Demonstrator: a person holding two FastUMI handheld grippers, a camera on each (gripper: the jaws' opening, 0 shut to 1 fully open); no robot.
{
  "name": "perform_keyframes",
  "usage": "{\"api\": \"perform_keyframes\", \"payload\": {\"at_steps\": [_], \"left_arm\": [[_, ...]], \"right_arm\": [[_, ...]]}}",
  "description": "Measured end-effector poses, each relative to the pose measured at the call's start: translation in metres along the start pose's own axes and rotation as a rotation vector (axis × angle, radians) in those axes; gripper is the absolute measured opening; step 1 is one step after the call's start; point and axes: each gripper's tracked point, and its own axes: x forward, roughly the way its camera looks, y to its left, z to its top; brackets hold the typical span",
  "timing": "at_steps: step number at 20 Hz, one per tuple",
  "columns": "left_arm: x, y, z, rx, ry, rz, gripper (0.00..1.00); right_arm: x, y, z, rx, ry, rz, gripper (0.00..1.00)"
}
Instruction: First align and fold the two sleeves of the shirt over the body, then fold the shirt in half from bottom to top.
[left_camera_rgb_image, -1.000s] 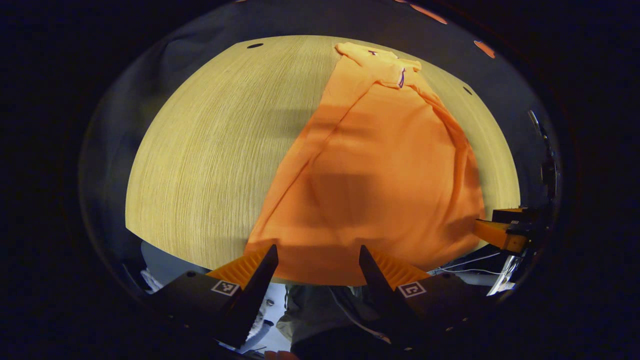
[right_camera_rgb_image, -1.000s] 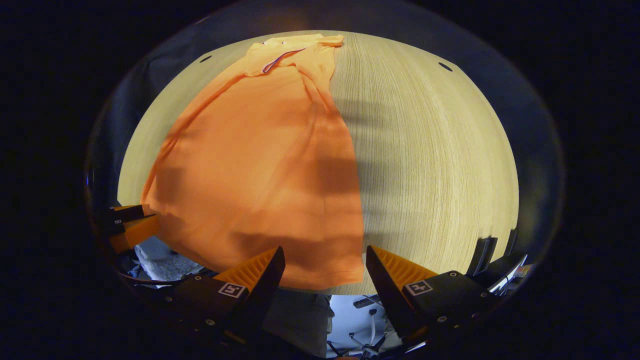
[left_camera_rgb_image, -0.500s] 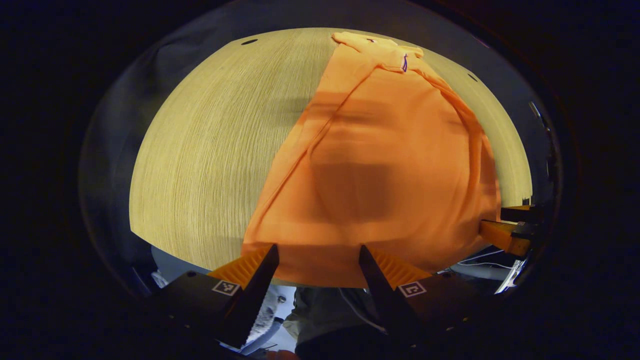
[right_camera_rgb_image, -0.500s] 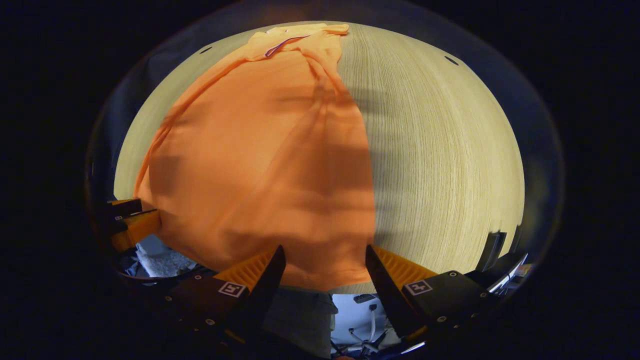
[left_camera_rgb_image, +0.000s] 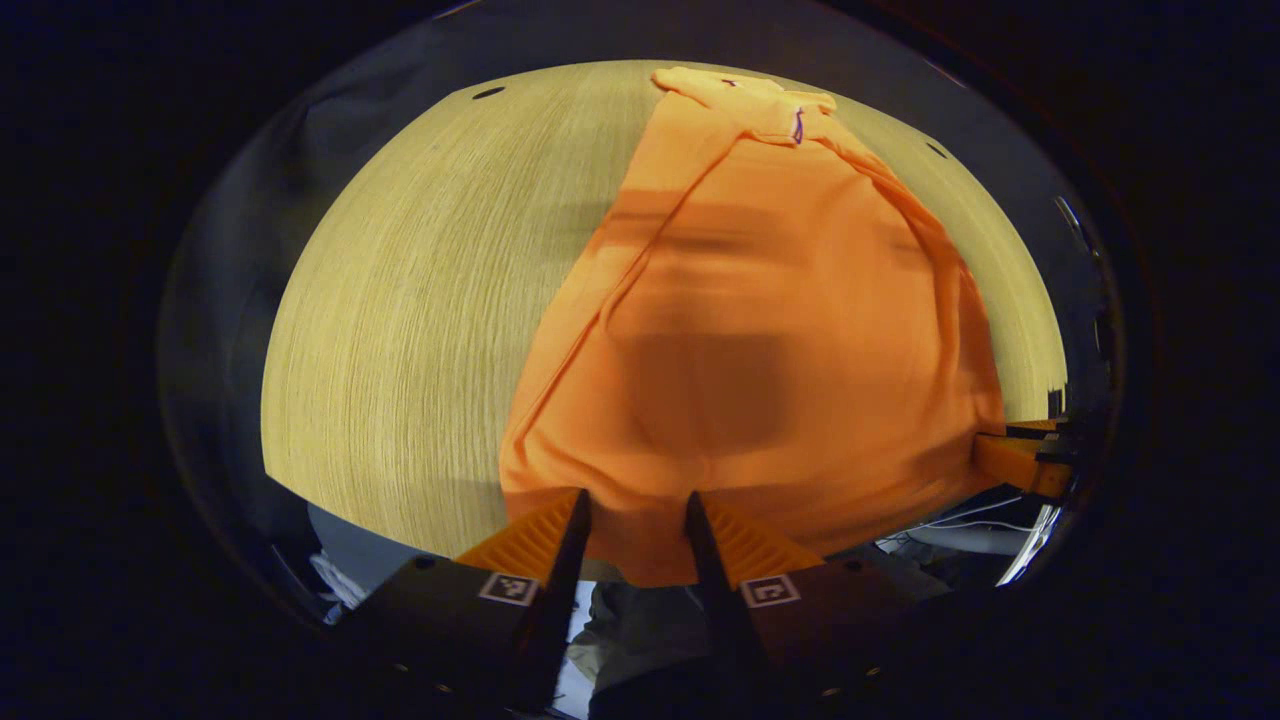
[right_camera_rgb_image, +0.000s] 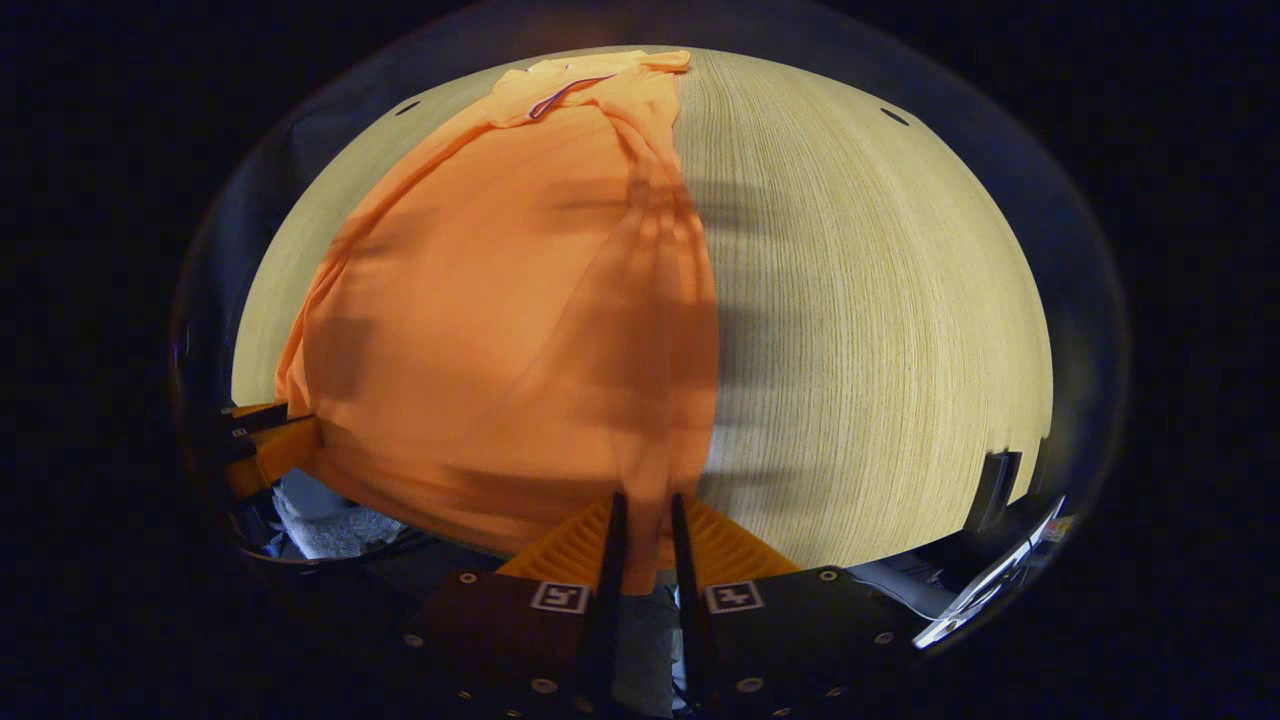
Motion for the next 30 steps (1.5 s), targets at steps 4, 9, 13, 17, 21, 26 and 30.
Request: {"api": "perform_keyframes", "payload": {"at_steps": [4, 9, 13, 17, 21, 26, 30], "left_arm": [[0.004, -0.007, 0.012, 0.066, -0.117, -0.064, 0.01], [-0.009, -0.002, 0.013, -0.096, -0.133, -0.164, 0.01], [-0.042, -0.005, 0.057, -0.096, -0.231, -0.201, 0.01], [-0.077, -0.010, 0.112, -0.114, -0.345, -0.230, 0.01], [-0.097, -0.004, 0.172, -0.063, -0.454, -0.212, 0.00], [-0.107, 0.005, 0.247, -0.047, -0.553, -0.225, 0.00], [-0.109, 0.002, 0.312, -0.033, -0.617, -0.248, 0.00]], "right_arm": [[-0.007, 0.013, -0.002, 0.057, -0.017, 0.103, 0.01], [-0.014, 0.018, 0.017, 0.109, -0.093, 0.151, 0.00], [-0.040, 0.012, 0.057, 0.083, -0.203, 0.136, 0.00], [-0.080, 0.010, 0.117, 0.111, -0.363, 0.152, 0.00], [-0.108, 0.001, 0.173, 0.135, -0.461, 0.163, 0.00], [-0.123, -0.018, 0.244, 0.145, -0.536, 0.156, 0.00], [-0.130, -0.034, 0.296, 0.139, -0.590, 0.133, 0.00]]}}
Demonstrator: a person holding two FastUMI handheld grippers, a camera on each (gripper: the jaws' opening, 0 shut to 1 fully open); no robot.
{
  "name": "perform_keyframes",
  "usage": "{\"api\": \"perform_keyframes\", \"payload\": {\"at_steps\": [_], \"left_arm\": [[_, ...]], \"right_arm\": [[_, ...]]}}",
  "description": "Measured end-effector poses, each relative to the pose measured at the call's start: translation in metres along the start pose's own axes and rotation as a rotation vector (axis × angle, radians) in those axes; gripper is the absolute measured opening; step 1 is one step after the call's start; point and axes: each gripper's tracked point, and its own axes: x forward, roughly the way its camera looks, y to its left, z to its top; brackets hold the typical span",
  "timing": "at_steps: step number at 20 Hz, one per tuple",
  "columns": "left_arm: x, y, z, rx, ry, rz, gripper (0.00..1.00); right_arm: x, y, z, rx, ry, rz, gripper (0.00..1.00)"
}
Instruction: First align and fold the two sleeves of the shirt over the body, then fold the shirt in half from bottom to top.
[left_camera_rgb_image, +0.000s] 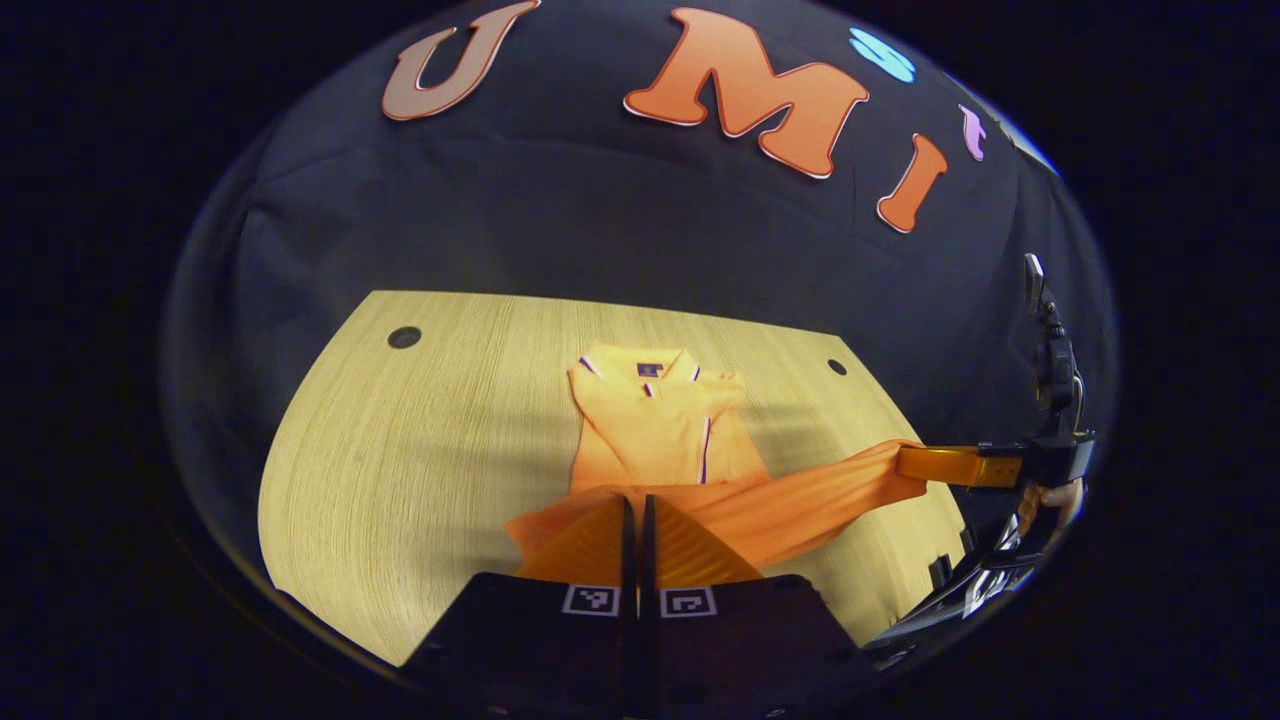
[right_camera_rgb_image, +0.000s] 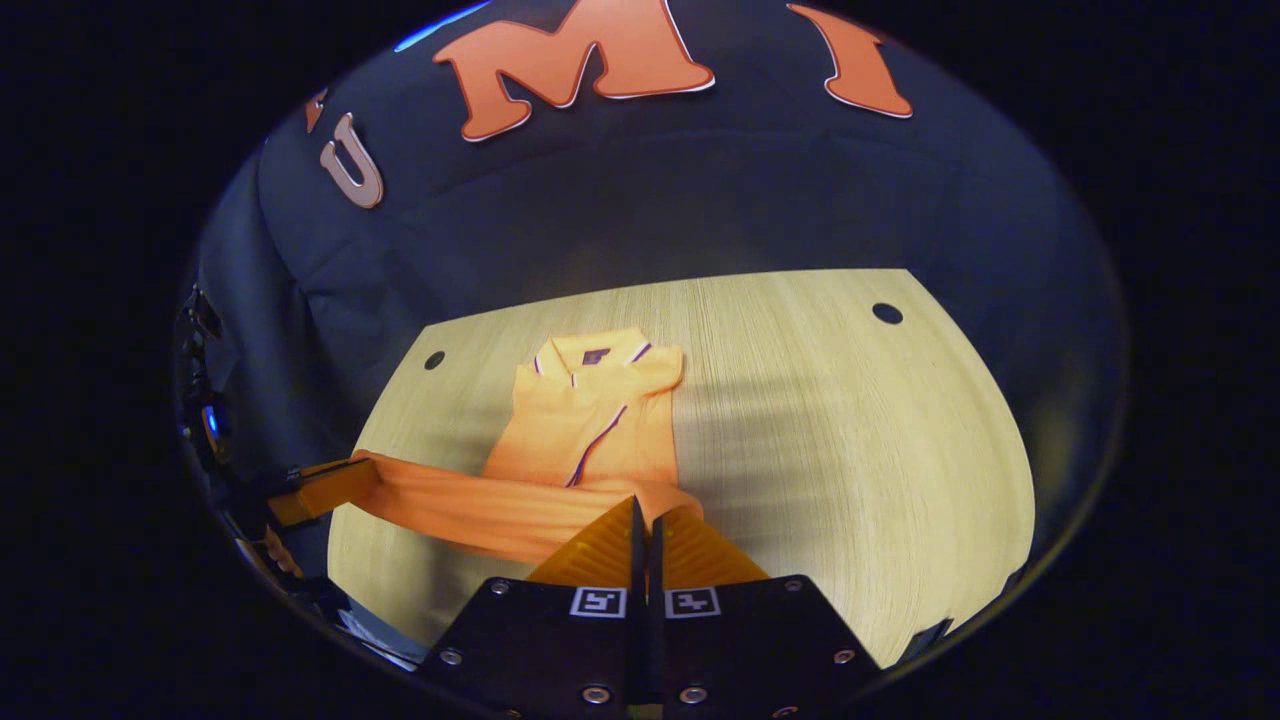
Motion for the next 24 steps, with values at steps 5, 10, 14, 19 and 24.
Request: {"api": "perform_keyframes", "payload": {"at_steps": [5, 10, 14, 19, 24], "left_arm": [[0.055, 0.008, 0.059, 0.005, -0.053, -0.019, 0.00], [0.117, 0.025, 0.089, 0.002, -0.061, 0.004, 0.00], [0.170, 0.045, 0.087, 0.023, -0.027, 0.048, 0.00], [0.208, 0.055, 0.071, -0.011, 0.050, 0.067, 0.01], [0.209, 0.069, 0.077, 0.003, 0.024, 0.137, 0.80]], "right_arm": [[0.046, -0.012, 0.049, 0.058, -0.041, -0.009, 0.00], [0.104, -0.017, 0.096, 0.028, -0.075, -0.039, 0.00], [0.163, -0.024, 0.103, 0.038, -0.042, -0.050, 0.00], [0.218, -0.035, 0.088, 0.032, -0.014, -0.093, 0.02], [0.218, -0.031, 0.087, -0.006, -0.029, -0.070, 0.42]]}}
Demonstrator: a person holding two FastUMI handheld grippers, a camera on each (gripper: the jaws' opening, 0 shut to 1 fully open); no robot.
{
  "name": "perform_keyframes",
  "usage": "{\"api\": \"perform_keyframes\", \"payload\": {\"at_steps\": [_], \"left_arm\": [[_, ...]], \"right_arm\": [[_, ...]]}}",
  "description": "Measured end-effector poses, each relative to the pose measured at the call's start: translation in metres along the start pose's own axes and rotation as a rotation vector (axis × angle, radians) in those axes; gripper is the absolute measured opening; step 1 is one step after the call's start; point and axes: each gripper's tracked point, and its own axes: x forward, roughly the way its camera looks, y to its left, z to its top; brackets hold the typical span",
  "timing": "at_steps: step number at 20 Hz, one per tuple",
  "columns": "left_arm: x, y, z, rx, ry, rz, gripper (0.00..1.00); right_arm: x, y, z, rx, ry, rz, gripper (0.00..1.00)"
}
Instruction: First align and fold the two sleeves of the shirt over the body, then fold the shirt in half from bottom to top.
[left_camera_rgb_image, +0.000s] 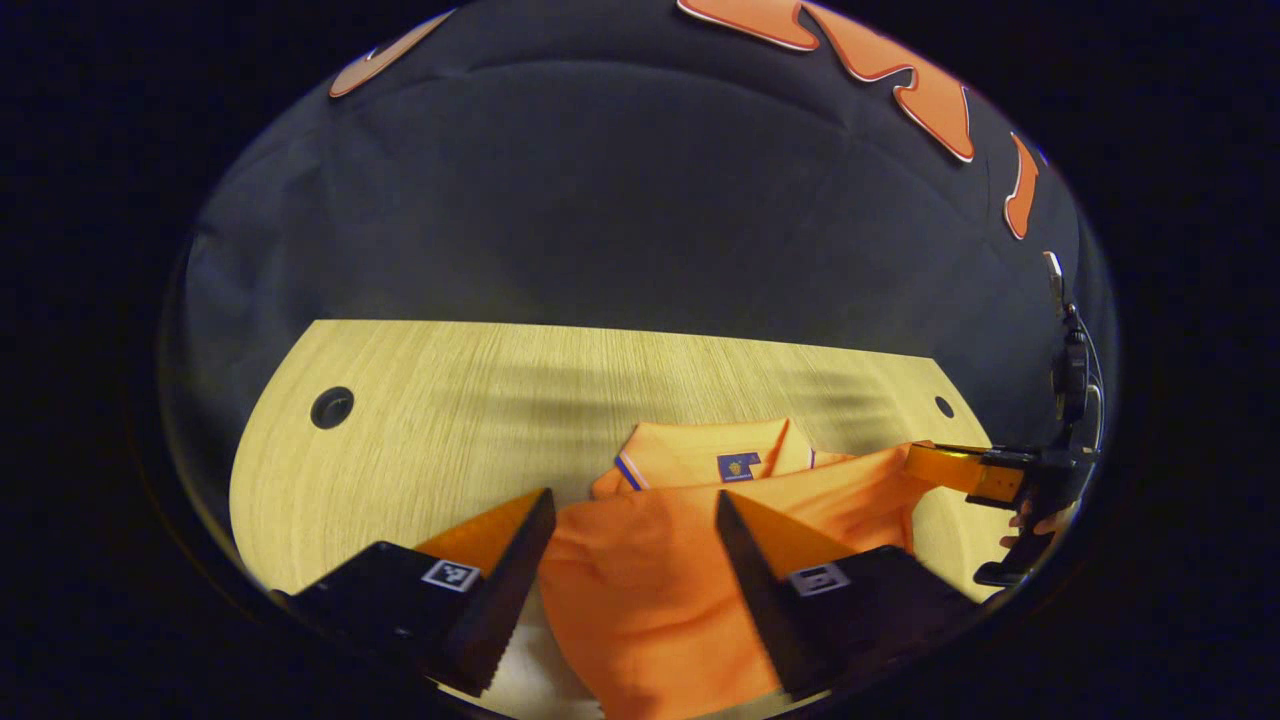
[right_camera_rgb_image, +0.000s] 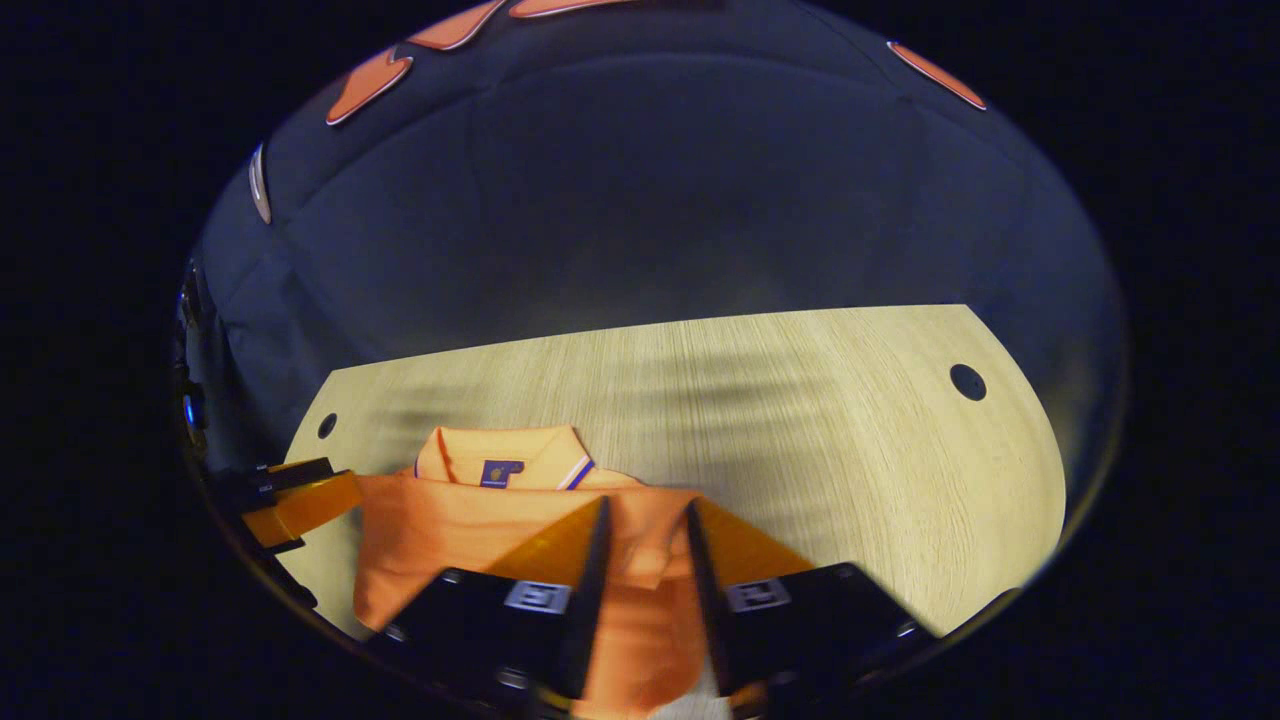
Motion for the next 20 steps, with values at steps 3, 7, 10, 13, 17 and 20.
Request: {"api": "perform_keyframes", "payload": {"at_steps": [3, 7, 10, 13, 17, 20], "left_arm": [[-0.018, -0.002, 0.019, 0.008, -0.081, 0.031, 0.99], [-0.069, -0.020, 0.059, 0.061, -0.212, 0.049, 0.99], [-0.128, -0.042, 0.091, 0.102, -0.341, 0.057, 0.99], [-0.192, -0.074, 0.108, 0.131, -0.456, 0.055, 0.98], [-0.274, -0.111, 0.110, 0.130, -0.550, 0.045, 0.98], [-0.313, -0.132, 0.100, 0.119, -0.614, 0.052, 0.98]], "right_arm": [[-0.023, 0.007, 0.016, -0.049, -0.066, 0.016, 1.00], [-0.082, 0.013, 0.046, -0.110, -0.190, 0.028, 1.00], [-0.142, 0.020, 0.068, -0.122, -0.293, 0.056, 1.00], [-0.200, 0.019, 0.075, -0.124, -0.362, 0.080, 1.00], [-0.275, 0.008, 0.071, -0.136, -0.448, 0.095, 1.00], [-0.313, -0.006, 0.065, -0.106, -0.497, 0.103, 0.99]]}}
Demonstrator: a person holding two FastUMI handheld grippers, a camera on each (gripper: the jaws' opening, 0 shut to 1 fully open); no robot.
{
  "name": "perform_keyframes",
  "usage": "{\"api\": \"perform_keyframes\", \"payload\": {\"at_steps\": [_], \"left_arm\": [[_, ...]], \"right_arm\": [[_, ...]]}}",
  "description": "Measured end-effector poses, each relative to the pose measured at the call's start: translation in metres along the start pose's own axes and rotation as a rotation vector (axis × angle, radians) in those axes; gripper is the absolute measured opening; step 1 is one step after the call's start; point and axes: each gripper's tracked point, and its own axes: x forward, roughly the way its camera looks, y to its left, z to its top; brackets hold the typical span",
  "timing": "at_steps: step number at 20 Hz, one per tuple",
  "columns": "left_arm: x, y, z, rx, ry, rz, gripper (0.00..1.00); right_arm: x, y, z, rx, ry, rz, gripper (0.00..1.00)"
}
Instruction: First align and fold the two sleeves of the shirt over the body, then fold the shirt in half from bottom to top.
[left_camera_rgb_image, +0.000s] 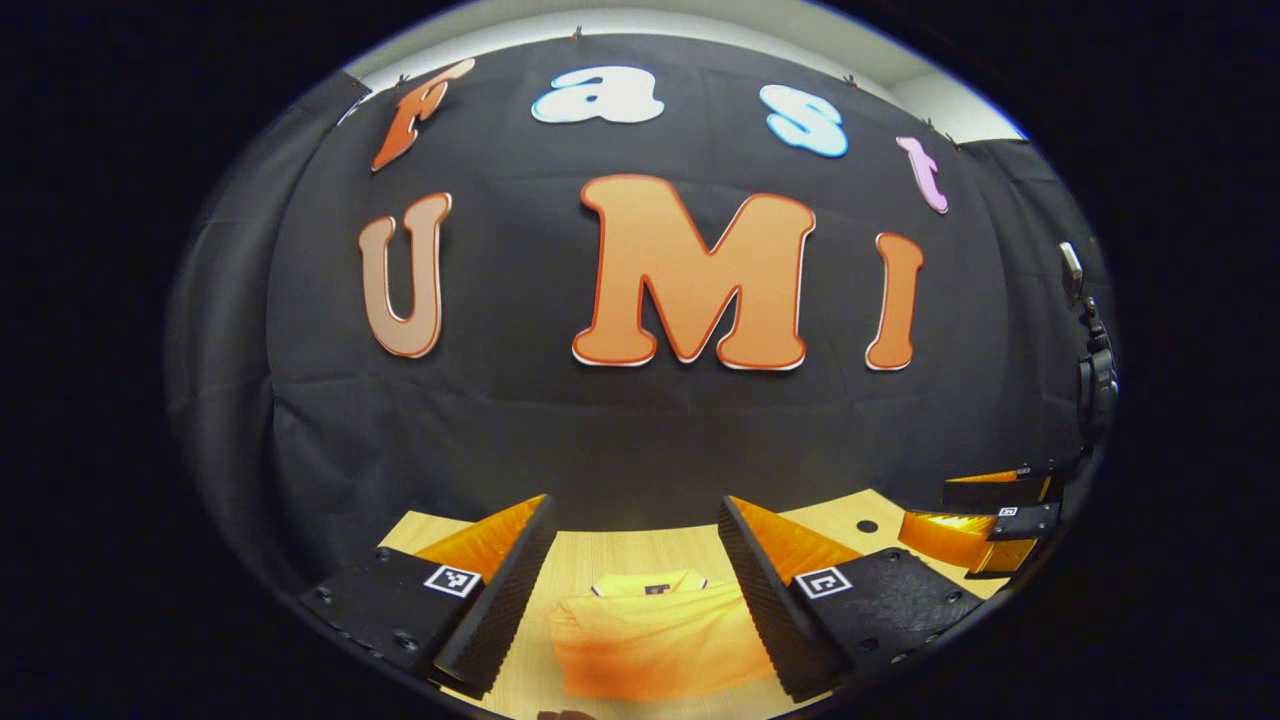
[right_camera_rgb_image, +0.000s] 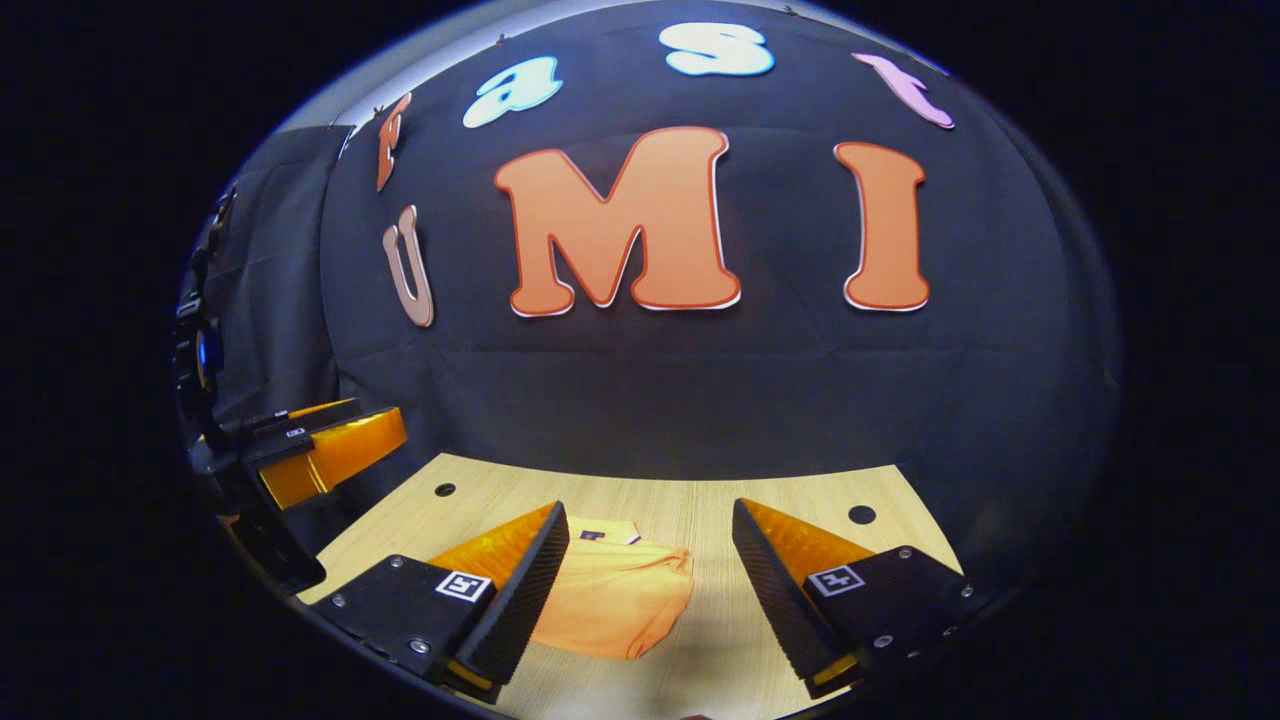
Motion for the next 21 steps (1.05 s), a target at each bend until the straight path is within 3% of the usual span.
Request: {"api": "perform_keyframes", "payload": {"at_steps": [5, 8, 11, 14, 18, 21], "left_arm": [[-0.053, -0.012, 0.005, -0.086, -0.062, 0.028, 0.98], [-0.077, -0.017, 0.018, -0.085, -0.127, -0.010, 0.98], [-0.080, -0.028, 0.000, -0.074, -0.116, -0.059, 0.96], [-0.087, -0.027, -0.031, -0.128, -0.053, -0.014, 0.98], [-0.093, -0.046, -0.021, -0.129, -0.097, -0.041, 0.98], [-0.091, -0.058, -0.008, -0.157, -0.114, -0.050, 0.97]], "right_arm": [[-0.047, -0.015, 0.011, -0.009, -0.110, -0.015, 0.99], [-0.072, -0.022, 0.000, 0.026, -0.134, -0.045, 0.99], [-0.097, -0.026, -0.007, 0.044, -0.164, -0.059, 1.00], [-0.121, -0.035, -0.013, 0.064, -0.189, -0.081, 0.99], [-0.159, -0.058, -0.003, 0.076, -0.232, -0.145, 0.99], [-0.173, -0.068, -0.001, 0.162, -0.242, -0.149, 0.99]]}}
